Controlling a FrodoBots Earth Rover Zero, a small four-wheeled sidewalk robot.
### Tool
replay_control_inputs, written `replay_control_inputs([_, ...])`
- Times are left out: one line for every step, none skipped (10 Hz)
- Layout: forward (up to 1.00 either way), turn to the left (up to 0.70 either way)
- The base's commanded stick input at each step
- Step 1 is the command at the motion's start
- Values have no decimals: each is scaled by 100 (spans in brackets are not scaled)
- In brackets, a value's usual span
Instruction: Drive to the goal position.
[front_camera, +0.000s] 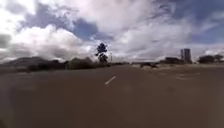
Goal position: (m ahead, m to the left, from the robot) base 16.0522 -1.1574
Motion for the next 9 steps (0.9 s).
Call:
replay_control_inputs([70, -35])
replay_control_inputs([70, -35])
replay_control_inputs([70, 0])
replay_control_inputs([70, 0])
replay_control_inputs([70, 0])
replay_control_inputs([70, 0])
replay_control_inputs([70, 0])
replay_control_inputs([70, 0])
replay_control_inputs([70, 0])
